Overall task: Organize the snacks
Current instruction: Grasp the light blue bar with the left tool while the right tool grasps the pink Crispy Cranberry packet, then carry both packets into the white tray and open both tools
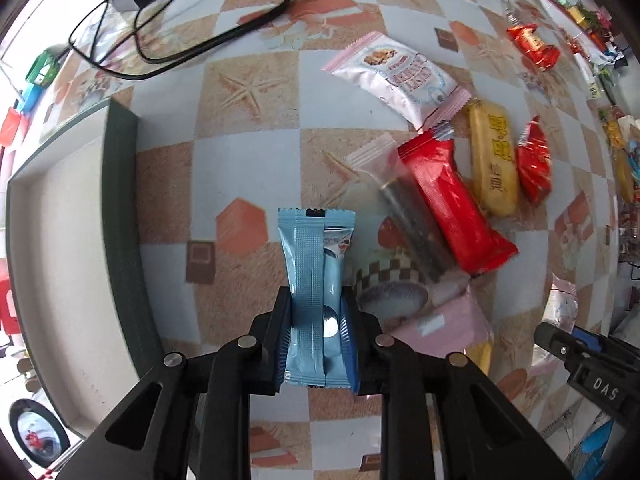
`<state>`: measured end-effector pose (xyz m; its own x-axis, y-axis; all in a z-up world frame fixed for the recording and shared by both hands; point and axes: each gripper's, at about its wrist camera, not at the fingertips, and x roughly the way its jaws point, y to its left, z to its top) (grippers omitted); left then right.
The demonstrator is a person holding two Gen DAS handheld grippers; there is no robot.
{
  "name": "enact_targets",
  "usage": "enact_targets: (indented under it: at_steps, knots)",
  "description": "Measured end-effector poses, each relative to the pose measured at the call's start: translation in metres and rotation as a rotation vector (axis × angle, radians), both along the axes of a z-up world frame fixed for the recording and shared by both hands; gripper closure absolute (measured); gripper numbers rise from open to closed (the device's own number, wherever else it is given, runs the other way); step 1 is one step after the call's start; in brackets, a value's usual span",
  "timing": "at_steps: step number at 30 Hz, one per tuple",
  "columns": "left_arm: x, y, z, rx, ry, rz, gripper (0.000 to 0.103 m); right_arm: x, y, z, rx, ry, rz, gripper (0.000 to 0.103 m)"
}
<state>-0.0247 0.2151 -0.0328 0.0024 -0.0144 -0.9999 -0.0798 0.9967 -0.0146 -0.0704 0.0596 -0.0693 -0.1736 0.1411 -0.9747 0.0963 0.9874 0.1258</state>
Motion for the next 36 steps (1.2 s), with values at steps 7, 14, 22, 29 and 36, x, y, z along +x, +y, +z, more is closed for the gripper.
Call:
enact_targets:
  at_steps: [7, 14, 22, 29, 36]
  knots:
    - [-0.043, -0.005, 0.033, -0.009, -0.067, -0.062, 0.078, -0.030, -0.012, 0.043, 0.070, -0.018, 0.040, 0.064]
    - [-0.098, 0.013, 0.095, -0.005, -0.119, -0.093, 0.078, -0.067, -0.002, 0.077, 0.114, -0.032, 0.064, 0.064]
    - [-0.115, 0.045, 0.114, -0.011, -0.163, -0.066, 0.078, -0.089, 0.042, 0.114, 0.129, -0.061, 0.184, 0.064]
    - [-0.128, 0.087, 0.123, 0.004, -0.184, 0.047, 0.078, -0.112, 0.091, 0.143, 0.140, -0.083, 0.330, 0.064]
    - [-0.146, 0.142, 0.121, 0.024, -0.187, 0.176, 0.078, -0.130, 0.145, 0.157, 0.145, -0.088, 0.479, 0.064]
